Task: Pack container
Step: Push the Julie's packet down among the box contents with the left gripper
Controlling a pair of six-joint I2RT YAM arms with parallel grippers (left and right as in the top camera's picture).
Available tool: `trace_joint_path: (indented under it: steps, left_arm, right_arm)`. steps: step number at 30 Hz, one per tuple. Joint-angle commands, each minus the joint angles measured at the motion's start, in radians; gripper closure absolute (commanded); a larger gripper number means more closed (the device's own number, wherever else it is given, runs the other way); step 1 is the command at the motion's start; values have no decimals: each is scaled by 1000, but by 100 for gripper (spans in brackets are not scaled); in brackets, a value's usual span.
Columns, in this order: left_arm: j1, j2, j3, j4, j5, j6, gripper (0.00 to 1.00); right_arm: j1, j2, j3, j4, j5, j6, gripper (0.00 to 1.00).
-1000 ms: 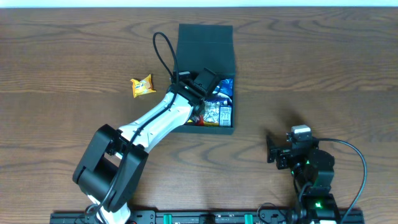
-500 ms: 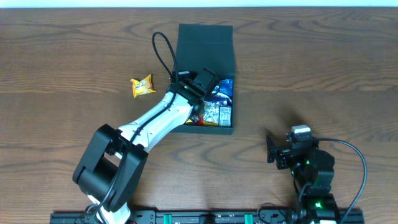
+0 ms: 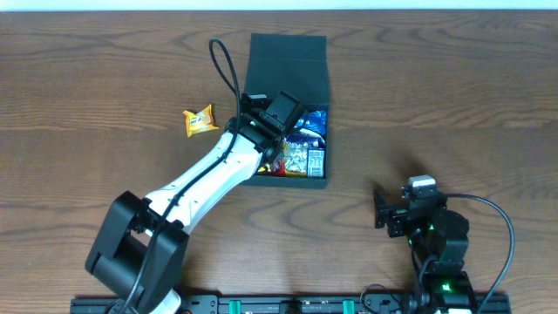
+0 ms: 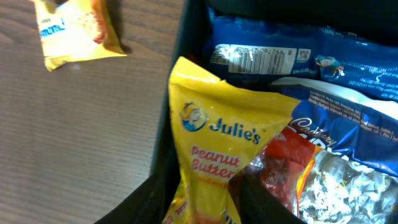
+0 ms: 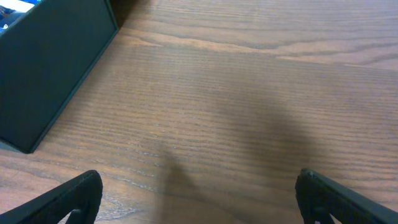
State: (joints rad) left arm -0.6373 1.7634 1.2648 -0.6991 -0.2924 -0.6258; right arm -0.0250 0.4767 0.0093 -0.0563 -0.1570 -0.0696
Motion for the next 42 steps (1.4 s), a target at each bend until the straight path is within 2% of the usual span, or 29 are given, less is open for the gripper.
trace_joint_path:
  steps: [1,3,6,14,15,17,18,20,21,26,28,30,34,42]
  left_arm:
    - [5,-27,31,-11,-29,21,69]
    - [5,-29,31,-10,-29,20,84]
    - [5,-29,31,0,-33,21,94]
    - [5,-29,31,14,-32,21,94]
    - [5,-29,31,9,-32,21,92]
    - [5,-28,31,-11,-32,31,83]
    - [5,-29,31,-17,-33,54,83]
    - [5,-29,31,-20,-33,70,92]
    - [5,-29,31,-21,-33,70,94]
    - [5,-29,47,-30,-32,69,94]
    - [5,-29,65,-43,-32,74,85]
    - [5,-29,85,-56,-32,92,85]
    - [5,-29,111,-77,-33,103,94]
    - [5,-29,113,-108,-48,102,94]
  right_arm:
    - [-6,-5,-4,0,3,5,1]
    - [-6,-5,-4,0,3,5,1]
    - [-6,-5,-4,0,3,5,1]
    - [-6,-5,-4,0,3,5,1]
    - [-6,-5,-4,0,3,5,1]
    - [-6,-5,-4,0,3,5,1]
    - [-6,-5,-4,0,3,5,1]
    - [-6,-5,-4,0,3,5,1]
    - [-6,-5,-4,0,3,5,1]
    - [-6,-5,-4,0,3,5,1]
    - [-6,-5,-4,-1,3,5,1]
    - [-6,-5,-4,0,3,5,1]
    - [-6,-5,-4,0,3,5,1]
    - [-6,-5,-4,0,3,5,1]
